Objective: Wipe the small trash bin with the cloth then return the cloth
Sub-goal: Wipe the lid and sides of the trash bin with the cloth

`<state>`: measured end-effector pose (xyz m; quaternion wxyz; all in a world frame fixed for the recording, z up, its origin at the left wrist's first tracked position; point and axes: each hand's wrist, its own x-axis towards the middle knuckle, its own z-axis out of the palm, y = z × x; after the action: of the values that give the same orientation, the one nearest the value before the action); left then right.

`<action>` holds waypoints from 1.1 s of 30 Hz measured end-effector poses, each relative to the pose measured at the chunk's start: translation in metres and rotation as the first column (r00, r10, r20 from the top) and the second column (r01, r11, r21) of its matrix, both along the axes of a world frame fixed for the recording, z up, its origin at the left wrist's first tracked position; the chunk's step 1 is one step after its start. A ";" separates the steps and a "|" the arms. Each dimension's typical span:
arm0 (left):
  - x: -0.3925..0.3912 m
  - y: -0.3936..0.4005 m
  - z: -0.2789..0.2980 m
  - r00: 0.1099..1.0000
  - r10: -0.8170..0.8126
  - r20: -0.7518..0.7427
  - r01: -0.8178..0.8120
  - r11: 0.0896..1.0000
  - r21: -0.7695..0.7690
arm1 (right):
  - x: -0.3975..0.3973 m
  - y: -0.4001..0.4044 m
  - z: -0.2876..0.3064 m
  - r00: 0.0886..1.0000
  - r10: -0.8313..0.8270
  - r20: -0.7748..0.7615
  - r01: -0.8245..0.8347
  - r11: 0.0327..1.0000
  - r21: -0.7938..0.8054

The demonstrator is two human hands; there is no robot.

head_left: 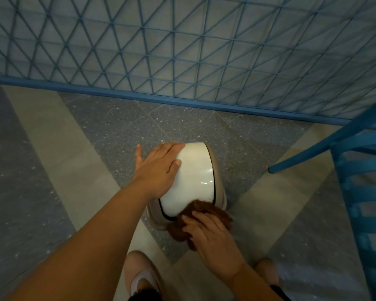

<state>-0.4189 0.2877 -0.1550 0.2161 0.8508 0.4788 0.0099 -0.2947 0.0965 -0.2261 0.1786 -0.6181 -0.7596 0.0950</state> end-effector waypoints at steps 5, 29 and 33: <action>0.000 -0.001 -0.001 1.000 0.002 0.000 -0.002 1.000 0.016 | 0.023 -0.015 0.007 0.965 -0.257 0.043 0.253 0.963 0.094; -0.001 -0.002 -0.005 0.999 0.013 0.042 -0.014 1.000 0.017 | 0.004 0.017 0.003 0.752 -0.493 -0.437 0.520 0.852 -0.067; -0.001 -0.001 -0.006 0.999 0.010 0.031 -0.011 1.000 0.022 | 0.011 0.058 0.023 0.722 -0.507 -0.471 0.521 0.846 -0.113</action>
<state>-0.4194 0.2864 -0.1613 0.2140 0.8504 0.4797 0.0296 -0.2841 0.1549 -0.2035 0.3902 -0.7578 -0.4901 0.1825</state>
